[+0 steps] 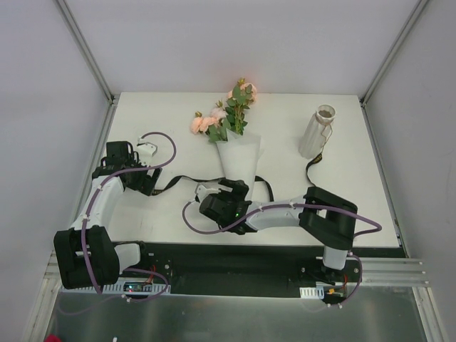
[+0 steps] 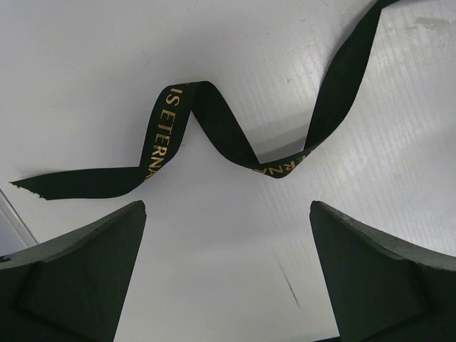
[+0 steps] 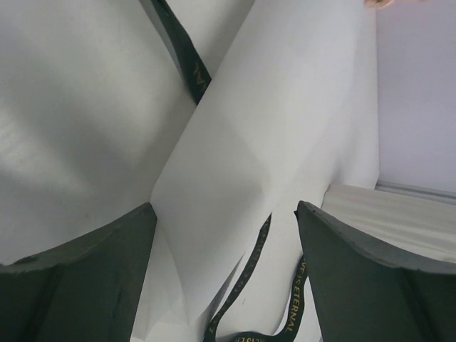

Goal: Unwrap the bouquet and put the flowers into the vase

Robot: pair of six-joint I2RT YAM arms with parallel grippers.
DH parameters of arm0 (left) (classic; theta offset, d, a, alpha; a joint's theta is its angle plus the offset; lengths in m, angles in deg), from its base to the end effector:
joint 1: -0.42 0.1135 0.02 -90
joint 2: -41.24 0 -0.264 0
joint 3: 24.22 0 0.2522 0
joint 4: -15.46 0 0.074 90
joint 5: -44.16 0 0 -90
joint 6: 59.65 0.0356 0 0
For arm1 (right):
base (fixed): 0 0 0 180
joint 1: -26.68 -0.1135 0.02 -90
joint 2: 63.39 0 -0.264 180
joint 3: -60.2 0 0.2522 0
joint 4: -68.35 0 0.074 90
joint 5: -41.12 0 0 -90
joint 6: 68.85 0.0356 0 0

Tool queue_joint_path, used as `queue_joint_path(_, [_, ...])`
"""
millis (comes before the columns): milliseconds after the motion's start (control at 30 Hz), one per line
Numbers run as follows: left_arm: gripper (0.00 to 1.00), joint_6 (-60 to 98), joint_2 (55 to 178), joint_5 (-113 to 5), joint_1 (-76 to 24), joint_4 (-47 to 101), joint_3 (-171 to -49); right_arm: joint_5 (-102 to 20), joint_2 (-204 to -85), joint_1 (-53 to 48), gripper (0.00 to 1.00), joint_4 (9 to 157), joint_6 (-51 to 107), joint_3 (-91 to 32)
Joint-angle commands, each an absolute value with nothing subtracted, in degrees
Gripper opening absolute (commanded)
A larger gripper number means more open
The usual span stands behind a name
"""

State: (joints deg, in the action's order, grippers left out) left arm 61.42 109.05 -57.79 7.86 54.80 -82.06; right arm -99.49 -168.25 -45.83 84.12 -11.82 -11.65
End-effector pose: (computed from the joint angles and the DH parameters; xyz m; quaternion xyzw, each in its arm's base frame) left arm 0.2386 0.0237 0.2318 0.2264 0.9054 0.0219 0.3586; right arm 0.1353 0.3378 0.1586 -0.5824 0.6321 -0.2689 0.4348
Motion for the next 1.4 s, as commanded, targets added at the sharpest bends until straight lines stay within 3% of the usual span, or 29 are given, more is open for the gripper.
queue_joint_path(0, [0.99, 61.82, 108.30, -58.15, 7.45, 54.44, -82.10, -106.17, -165.26, -45.74, 0.81, 73.34, -17.78, -12.63])
queue_joint_path(433, [0.99, 60.59, 106.98, -58.58, 7.54, 54.36, -82.01, -111.89, -150.51, -46.27, 0.78, 65.50, -21.21, -11.05])
queue_joint_path(600, [0.99, 60.41, 106.89, -58.76, 7.54, 54.44, -82.01, -114.53, -145.85, -47.15, 0.79, 65.68, -20.43, -8.77])
queue_joint_path(700, [0.99, 60.41, 106.89, -58.76, 7.45, 54.44, -82.01, -111.03, -144.26, -47.15, 0.83, 74.01, -12.80, -8.85])
queue_joint_path(833, [0.99, 60.67, 106.81, -59.11, 7.54, 54.44, -82.10, -99.62, -146.53, -47.15, 0.93, 86.48, -4.88, -10.42])
queue_joint_path(933, [0.99, 60.76, 106.80, -59.11, 7.54, 54.44, -81.84, -96.44, -150.13, -47.15, 0.97, 87.92, -3.20, -11.22])
queue_joint_path(1367, [0.99, 61.47, 107.68, -58.85, 7.54, 54.35, -81.57, -100.46, -162.00, -44.08, 0.96, 75.98, -7.67, -12.36])
